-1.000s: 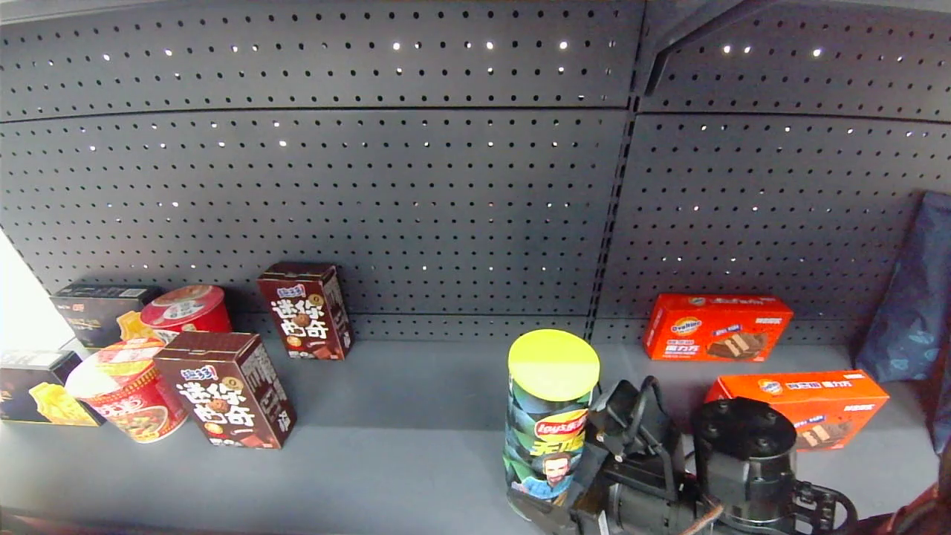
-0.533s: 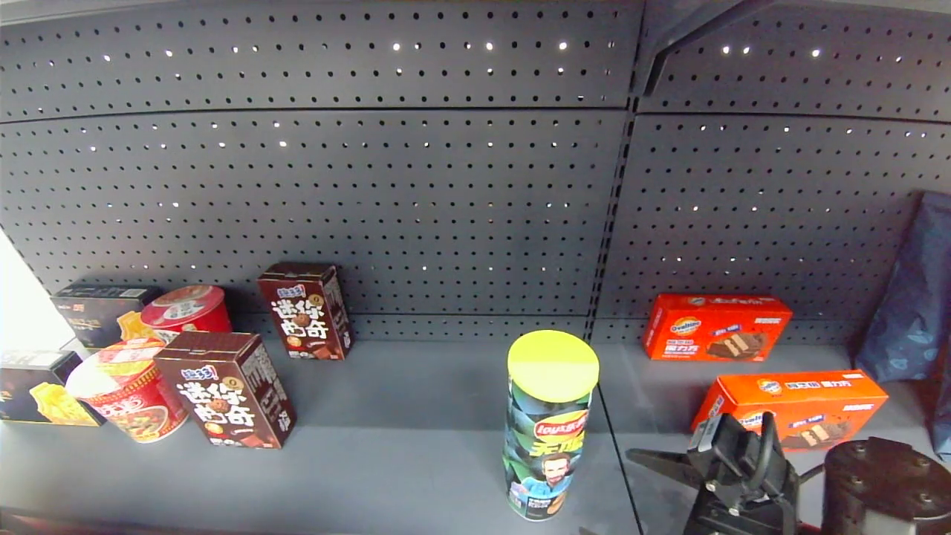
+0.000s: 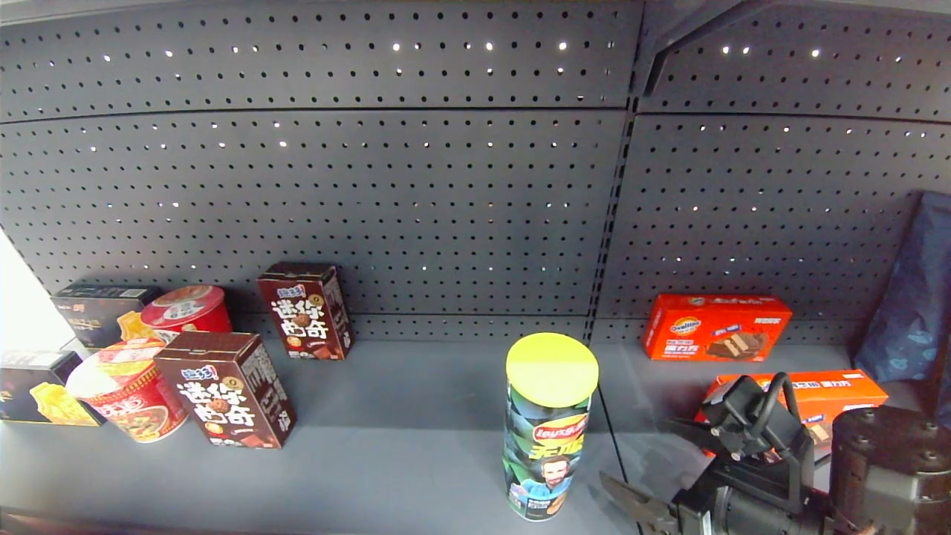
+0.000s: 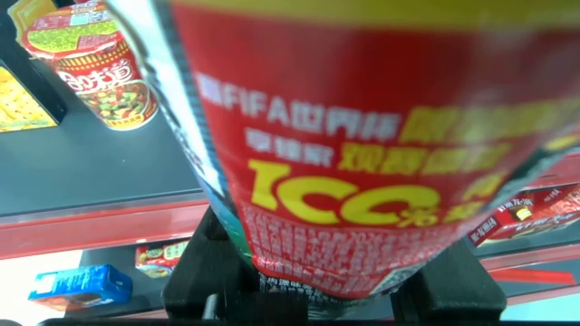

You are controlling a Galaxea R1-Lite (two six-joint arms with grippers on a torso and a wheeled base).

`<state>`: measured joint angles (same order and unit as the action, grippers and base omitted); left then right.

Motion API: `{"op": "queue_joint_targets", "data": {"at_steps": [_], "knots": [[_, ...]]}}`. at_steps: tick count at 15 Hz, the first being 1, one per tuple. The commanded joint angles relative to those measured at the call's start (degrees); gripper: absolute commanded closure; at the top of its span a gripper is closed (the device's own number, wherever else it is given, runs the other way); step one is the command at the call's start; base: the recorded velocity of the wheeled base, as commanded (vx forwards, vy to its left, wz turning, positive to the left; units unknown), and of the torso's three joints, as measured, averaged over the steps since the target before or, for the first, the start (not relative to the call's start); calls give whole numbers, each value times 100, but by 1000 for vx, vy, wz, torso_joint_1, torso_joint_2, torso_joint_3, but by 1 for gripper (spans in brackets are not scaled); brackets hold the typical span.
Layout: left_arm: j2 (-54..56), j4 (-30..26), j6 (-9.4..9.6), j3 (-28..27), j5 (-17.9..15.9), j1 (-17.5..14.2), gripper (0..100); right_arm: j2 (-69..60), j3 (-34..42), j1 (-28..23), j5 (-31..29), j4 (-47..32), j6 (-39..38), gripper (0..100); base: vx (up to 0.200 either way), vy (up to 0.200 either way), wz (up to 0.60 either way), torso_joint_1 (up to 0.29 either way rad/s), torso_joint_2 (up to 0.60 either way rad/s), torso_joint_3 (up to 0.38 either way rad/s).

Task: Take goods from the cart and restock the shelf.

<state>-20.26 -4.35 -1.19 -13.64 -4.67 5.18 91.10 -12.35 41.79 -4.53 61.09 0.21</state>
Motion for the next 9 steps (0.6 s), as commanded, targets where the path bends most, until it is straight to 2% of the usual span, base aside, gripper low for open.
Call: {"op": "queue_joint_targets", "data": {"at_steps": [1, 4, 9], "knots": [[5, -4, -4, -25, 1, 0, 100, 329, -286, -13, -83, -27, -3, 0, 0, 0, 0, 0, 0, 0], [5, -4, -4, -42, 1, 0, 100, 786, -628, -74, -232, -35, 6, 0, 0, 0, 0, 0, 0, 0], [13, -4, -4, -33, 1, 0, 100, 918, -637, -48, -214, -27, 6, 0, 0, 0, 0, 0, 0, 0]]}}
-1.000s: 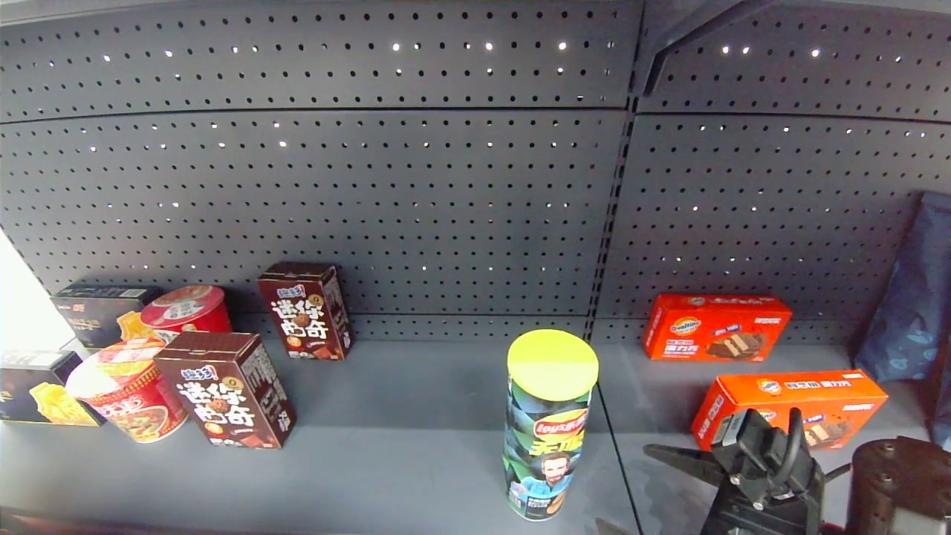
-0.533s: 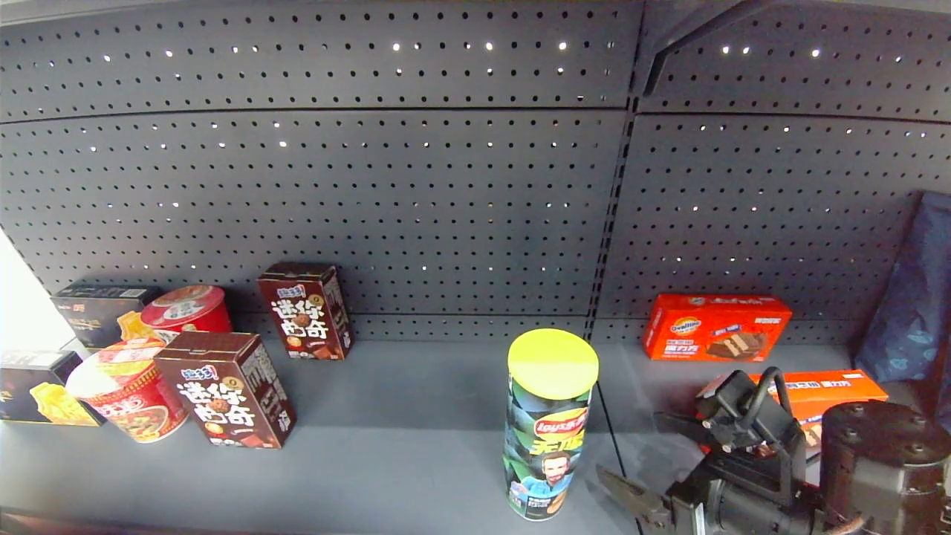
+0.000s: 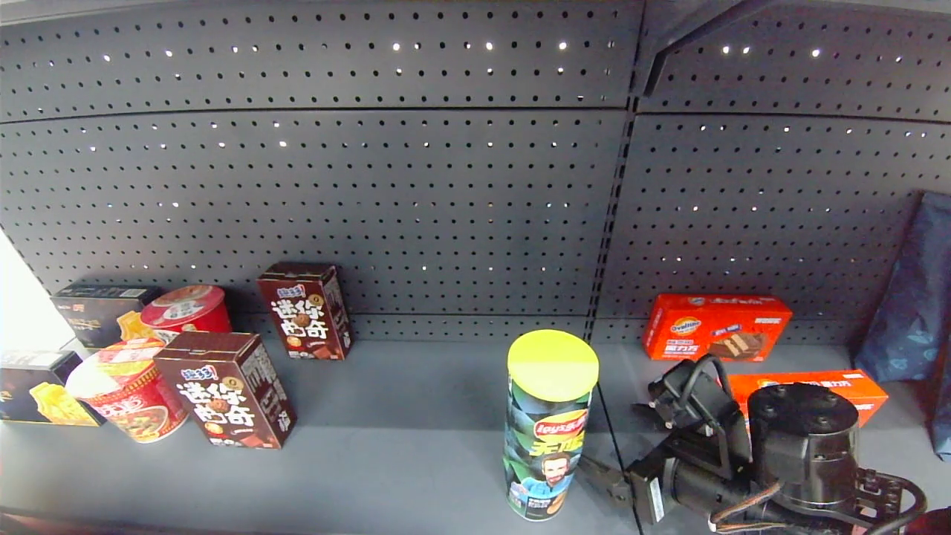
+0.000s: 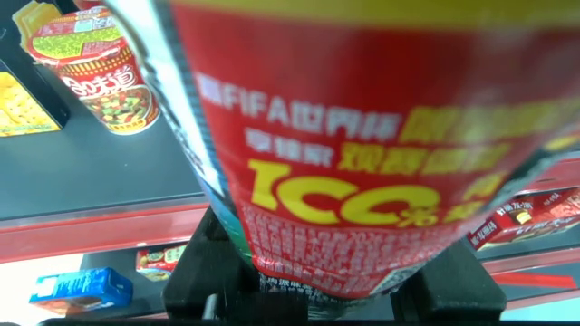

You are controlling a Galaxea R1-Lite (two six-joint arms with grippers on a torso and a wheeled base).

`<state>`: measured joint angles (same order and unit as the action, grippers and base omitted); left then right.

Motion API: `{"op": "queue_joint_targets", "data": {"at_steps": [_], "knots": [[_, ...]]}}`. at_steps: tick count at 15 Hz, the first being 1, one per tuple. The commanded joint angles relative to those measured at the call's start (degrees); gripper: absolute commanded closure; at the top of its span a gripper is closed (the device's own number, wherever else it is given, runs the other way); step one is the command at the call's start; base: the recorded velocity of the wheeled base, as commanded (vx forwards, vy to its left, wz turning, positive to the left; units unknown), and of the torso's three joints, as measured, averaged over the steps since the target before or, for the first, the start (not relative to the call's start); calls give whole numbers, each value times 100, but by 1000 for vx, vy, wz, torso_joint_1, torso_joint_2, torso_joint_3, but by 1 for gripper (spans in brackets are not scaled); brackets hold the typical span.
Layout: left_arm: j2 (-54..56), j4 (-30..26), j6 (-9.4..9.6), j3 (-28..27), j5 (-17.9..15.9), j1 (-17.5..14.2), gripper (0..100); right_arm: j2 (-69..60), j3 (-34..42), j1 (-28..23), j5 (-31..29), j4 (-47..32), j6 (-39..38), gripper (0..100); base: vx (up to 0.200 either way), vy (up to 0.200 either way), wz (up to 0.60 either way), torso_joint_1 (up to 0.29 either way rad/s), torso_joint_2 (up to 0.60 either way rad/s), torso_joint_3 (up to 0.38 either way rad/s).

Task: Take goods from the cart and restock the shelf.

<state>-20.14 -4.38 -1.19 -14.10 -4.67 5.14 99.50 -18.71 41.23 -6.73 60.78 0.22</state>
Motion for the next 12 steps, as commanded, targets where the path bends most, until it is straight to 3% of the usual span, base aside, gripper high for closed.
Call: {"op": "queue_joint_targets", "data": {"at_steps": [1, 12], "knots": [[1, -2, -4, 31, 1, 4, 100, 78, -10, 17, 14, 4, 4, 0, 0, 0, 0, 0, 0, 0], [256, -186, -4, 57, 1, 4, 100, 52, 61, 316, 23, 65, -13, 0, 0, 0, 0, 0, 0, 0]]}}
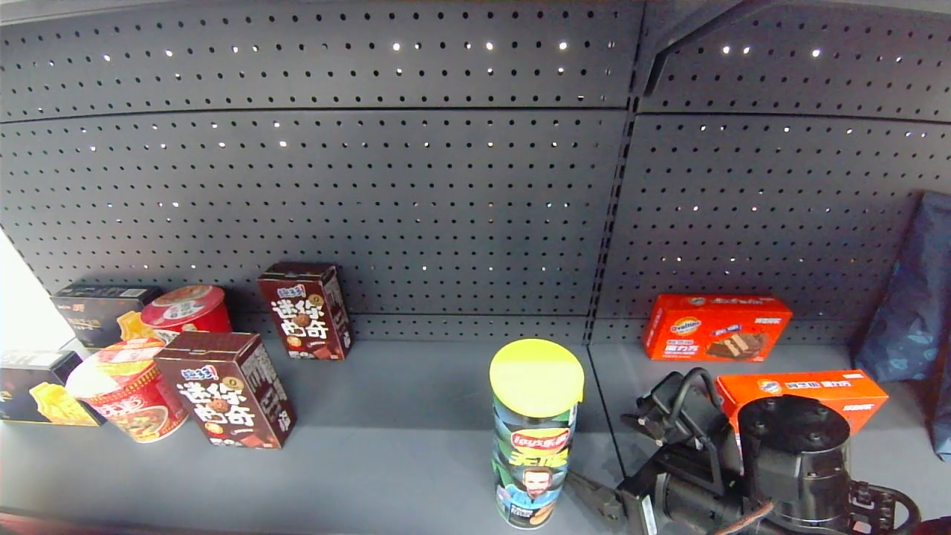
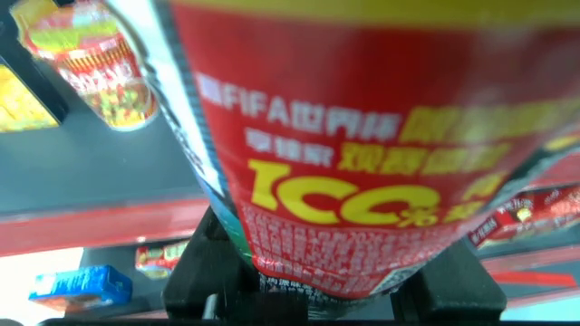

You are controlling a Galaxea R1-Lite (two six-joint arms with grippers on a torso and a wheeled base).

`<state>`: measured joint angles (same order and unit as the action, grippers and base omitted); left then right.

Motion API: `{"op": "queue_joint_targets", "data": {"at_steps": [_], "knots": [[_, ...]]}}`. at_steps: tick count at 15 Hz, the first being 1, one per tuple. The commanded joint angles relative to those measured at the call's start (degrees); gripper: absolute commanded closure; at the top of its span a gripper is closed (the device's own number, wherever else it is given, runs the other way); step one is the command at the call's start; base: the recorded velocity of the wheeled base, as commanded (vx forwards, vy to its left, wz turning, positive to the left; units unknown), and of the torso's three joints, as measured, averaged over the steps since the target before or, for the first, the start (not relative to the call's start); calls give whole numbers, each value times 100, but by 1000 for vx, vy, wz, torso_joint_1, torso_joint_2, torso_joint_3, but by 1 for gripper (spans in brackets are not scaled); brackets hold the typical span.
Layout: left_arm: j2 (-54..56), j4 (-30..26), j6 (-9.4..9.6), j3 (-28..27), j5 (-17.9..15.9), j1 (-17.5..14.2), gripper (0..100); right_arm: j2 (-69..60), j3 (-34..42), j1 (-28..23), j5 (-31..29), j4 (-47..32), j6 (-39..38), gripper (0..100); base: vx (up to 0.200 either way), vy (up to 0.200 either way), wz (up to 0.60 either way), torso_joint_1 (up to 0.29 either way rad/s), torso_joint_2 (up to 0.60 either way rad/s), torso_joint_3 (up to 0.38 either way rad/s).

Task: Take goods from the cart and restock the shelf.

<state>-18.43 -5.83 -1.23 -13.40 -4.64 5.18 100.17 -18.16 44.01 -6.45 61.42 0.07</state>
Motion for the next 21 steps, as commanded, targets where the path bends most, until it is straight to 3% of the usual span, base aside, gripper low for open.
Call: {"op": "queue_joint_targets", "data": {"at_steps": [1, 4, 6, 7, 9, 11, 12, 13, 15, 17, 18, 19, 21], "knots": [[121, -76, 0, -14, -1, 0, 100, -33, 6, 46, -6, 2, -7, 0, 0, 0, 0, 0, 0, 0], [314, -279, 0, -93, -1, 0, 100, -244, 146, 90, -58, 20, -78, 0, 0, 0, 0, 0, 0, 0], [252, -296, 35, -585, 16, 9, 100, -982, 533, 20, -146, -42, -69, 0, 0, 0, 0, 0, 0, 0], [-117, -287, 123, -1060, -1, 9, 100, -1571, 876, -68, -181, -68, -25, 0, 0, 0, 0, 0, 0, 0], [-653, -226, 483, -1517, -168, 88, 100, -2291, 1351, -77, -181, -112, 160, 0, 0, 0, 0, 0, 0, 0], [-1101, -164, 545, -1789, -599, 317, 100, -2731, 1500, -428, -287, -350, 168, 0, 0, 0, 0, 0, 0, 0], [-1171, -156, 554, -1816, -661, 352, 100, -2792, 1509, -472, -322, -376, 168, 0, 0, 0, 0, 0, 0, 0], [-1593, -156, 545, -2035, -995, 537, 100, -3267, 1535, -578, -480, -719, 168, 0, 0, 0, 0, 0, 0, 0], [-2033, -76, 554, -2097, -1205, 677, 100, -3944, 1579, -560, -621, -1492, 168, 0, 0, 0, 0, 0, 0, 0], [-2674, 574, 527, -1965, -1610, 976, 100, -5016, 1465, -525, -621, -2942, 168, 0, 0, 0, 0, 0, 0, 0], [-2850, 732, 527, -1921, -1671, 985, 100, -5236, 1386, -534, -621, -3241, 168, 0, 0, 0, 0, 0, 0, 0], [-3377, 1295, 527, -1851, -1961, 994, 100, -5807, 1192, -551, -612, -4059, 160, 0, 0, 0, 0, 0, 0, 0], [-3949, 1804, 501, -1851, -2489, 985, 100, -6475, 1131, -595, -638, -4683, 142, 0, 0, 0, 0, 0, 0, 0]]}}
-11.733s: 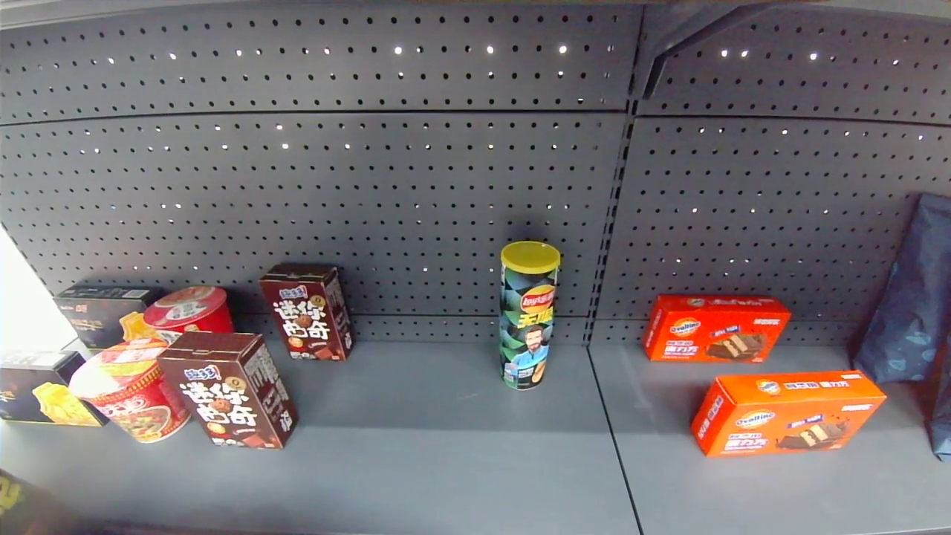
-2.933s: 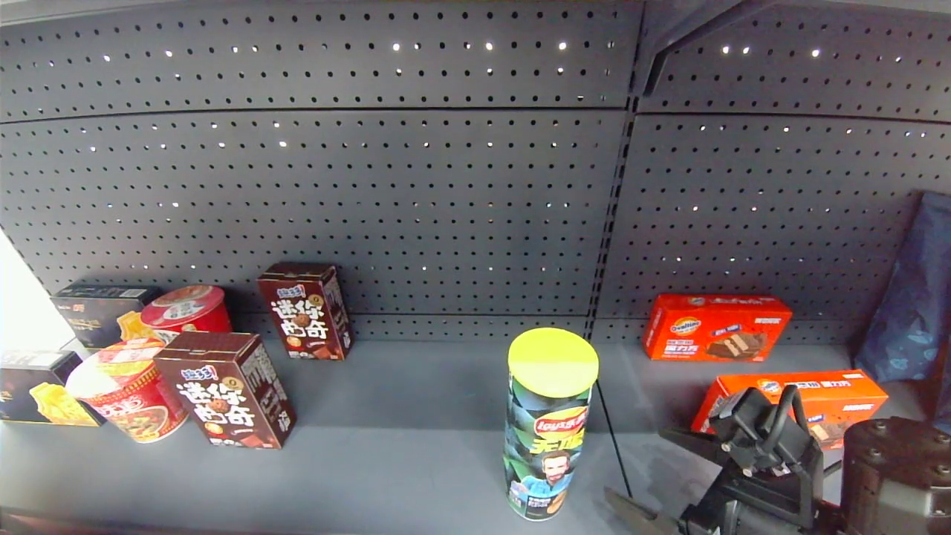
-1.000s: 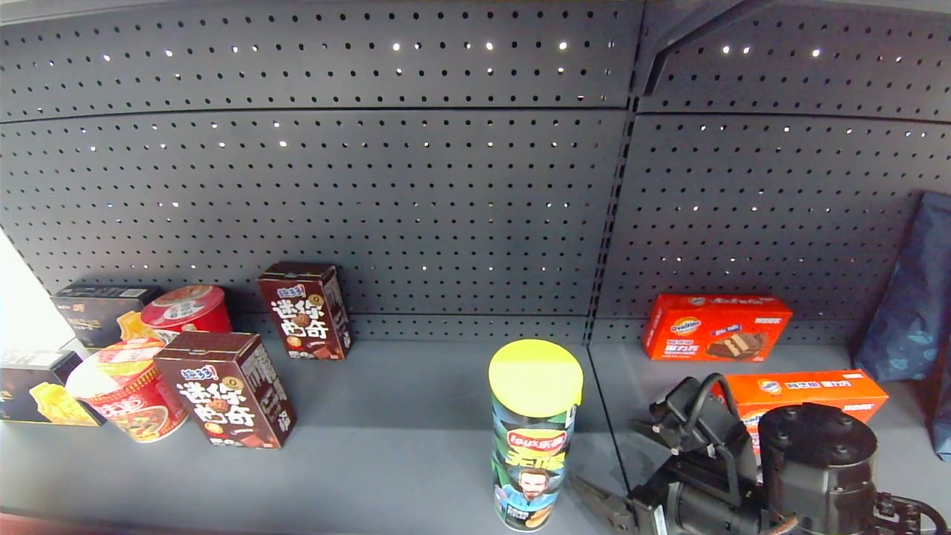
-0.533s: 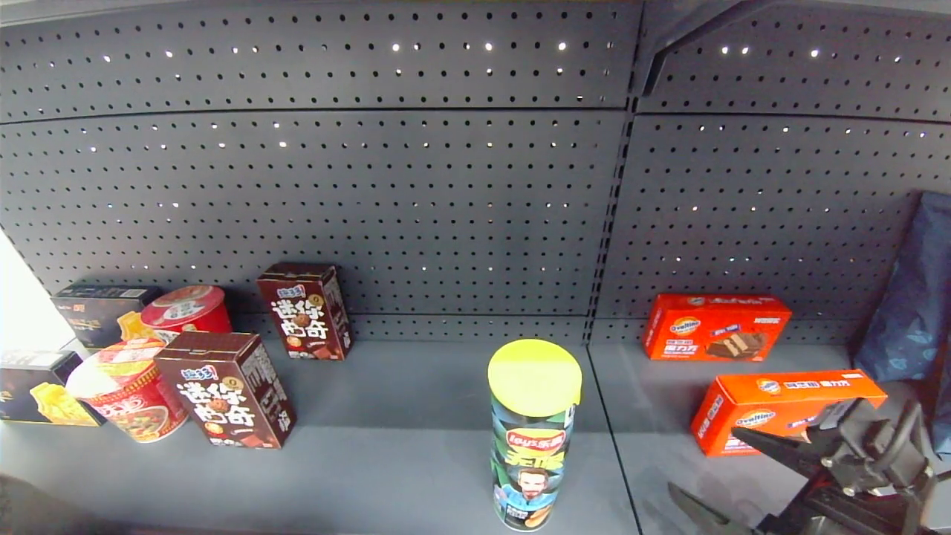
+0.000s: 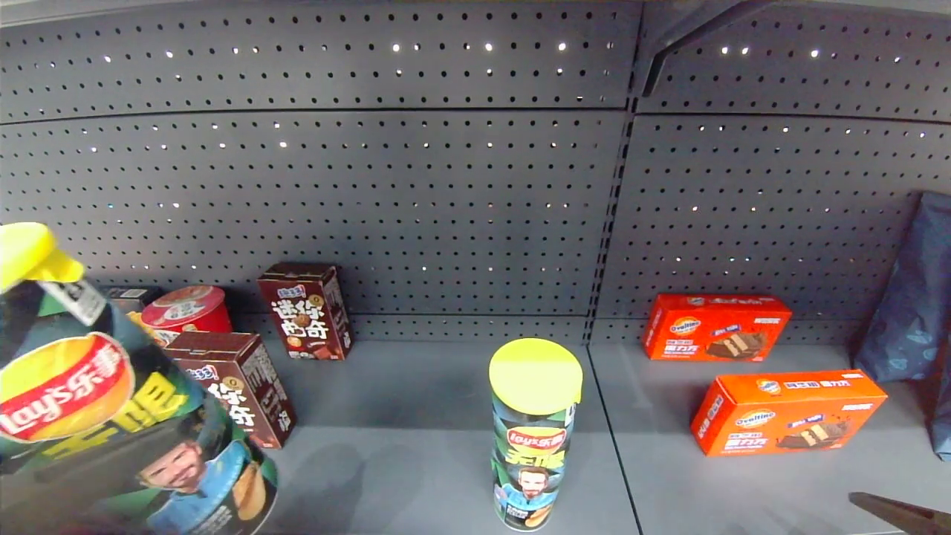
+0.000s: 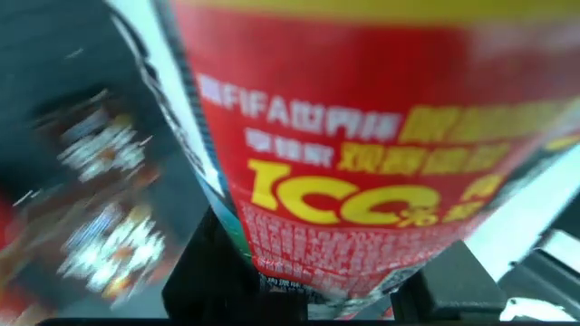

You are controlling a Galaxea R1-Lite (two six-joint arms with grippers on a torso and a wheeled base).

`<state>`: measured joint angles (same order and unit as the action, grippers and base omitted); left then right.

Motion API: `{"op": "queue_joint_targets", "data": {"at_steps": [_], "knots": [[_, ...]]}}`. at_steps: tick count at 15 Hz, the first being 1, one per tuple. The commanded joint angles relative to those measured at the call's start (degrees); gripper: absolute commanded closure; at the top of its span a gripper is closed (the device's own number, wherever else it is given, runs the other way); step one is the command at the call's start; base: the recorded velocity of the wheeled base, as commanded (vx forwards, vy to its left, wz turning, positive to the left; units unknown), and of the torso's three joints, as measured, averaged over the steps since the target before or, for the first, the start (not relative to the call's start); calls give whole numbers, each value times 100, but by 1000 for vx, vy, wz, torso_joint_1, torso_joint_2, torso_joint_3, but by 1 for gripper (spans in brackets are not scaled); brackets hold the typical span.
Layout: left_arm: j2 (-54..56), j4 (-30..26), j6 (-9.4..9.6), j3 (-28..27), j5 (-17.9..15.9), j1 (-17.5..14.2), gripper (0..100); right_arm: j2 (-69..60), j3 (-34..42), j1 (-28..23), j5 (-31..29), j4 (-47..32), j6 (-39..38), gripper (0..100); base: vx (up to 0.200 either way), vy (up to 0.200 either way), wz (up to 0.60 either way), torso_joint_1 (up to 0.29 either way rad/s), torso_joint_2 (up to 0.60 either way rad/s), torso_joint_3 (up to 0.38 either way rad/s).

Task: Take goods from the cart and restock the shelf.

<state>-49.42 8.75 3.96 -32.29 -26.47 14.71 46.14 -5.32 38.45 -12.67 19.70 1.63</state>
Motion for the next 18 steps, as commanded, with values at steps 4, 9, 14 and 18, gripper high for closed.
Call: {"op": "queue_joint_targets", "data": {"at_steps": [4, 9, 14, 18], "knots": [[-1993, 1155, 26, -58, -939, 14, 100, -2311, -110, -1103, -17, -1443, -14, 0, 0, 0, 0, 0, 0, 0], [-3522, 2605, 17, -445, -1221, -30, 100, -4069, -66, -2351, 1, -2866, -14, 0, 0, 0, 0, 0, 0, 0], [-4849, 2939, 201, -1306, -1616, 67, 100, -4096, -57, -2368, -263, -2849, -181, 0, 0, 0, 0, 0, 0, 0], [-5868, 3238, 738, -2027, -2170, 234, 100, -4096, -49, -2368, -359, -2840, -286, 0, 0, 0, 0, 0, 0, 0]]}}
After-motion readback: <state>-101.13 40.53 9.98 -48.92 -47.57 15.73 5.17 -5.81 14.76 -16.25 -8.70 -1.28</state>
